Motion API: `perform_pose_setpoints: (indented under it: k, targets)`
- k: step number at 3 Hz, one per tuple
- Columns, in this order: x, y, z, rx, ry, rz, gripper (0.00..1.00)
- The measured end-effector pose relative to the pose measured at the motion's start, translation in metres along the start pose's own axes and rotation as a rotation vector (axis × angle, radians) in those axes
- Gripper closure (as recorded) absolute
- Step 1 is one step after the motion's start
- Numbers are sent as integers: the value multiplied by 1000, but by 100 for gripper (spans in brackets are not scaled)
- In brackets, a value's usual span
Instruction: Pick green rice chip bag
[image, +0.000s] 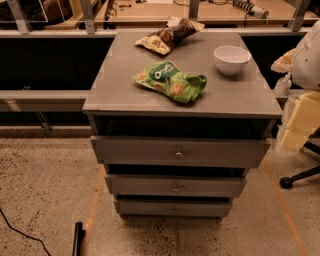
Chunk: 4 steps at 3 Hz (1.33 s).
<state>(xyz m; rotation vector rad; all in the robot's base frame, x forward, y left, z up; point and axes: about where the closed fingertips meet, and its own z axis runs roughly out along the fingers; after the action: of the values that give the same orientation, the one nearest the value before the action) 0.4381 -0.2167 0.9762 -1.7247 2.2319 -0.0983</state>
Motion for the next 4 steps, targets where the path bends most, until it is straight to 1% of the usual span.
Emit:
perform_pose_setpoints:
  k: [1,2,3,4]
  targets:
    - [-4,2,-5,5,10,7,0]
    - [2,-23,12,20,-41,156,0]
    - [-1,-73,50,38,-135,320,0]
    - [-15,-121,100,14,-235,400,0]
